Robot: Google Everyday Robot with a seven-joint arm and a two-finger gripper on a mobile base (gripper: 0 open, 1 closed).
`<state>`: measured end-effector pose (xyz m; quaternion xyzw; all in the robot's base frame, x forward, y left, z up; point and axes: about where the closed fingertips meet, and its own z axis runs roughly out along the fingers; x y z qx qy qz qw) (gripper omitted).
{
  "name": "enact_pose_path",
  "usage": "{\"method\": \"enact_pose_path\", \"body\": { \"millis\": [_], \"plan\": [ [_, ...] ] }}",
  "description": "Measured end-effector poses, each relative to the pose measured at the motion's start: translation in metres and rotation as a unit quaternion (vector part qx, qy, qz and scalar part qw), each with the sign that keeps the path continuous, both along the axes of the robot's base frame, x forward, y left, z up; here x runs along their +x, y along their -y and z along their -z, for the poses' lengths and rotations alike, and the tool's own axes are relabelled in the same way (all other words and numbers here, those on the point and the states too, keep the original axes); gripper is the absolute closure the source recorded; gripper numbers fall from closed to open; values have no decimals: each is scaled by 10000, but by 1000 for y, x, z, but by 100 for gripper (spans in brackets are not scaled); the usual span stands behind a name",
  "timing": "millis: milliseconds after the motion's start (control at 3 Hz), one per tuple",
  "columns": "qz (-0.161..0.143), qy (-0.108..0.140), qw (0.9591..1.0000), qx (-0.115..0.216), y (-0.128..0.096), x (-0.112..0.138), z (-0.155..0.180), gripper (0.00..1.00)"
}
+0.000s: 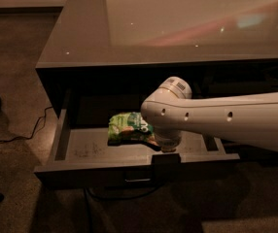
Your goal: Open top drawer
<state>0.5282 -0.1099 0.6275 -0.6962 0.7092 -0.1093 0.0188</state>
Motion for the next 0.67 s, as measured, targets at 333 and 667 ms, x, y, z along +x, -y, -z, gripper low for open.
{"method": "enact_pose_path", "body": {
  "millis": [333, 667],
  "plan": [
    [45, -103, 9996, 269, 14, -15, -2, 100],
    [60, -134, 9994, 324, 18, -18, -2, 90]
  ]
}}
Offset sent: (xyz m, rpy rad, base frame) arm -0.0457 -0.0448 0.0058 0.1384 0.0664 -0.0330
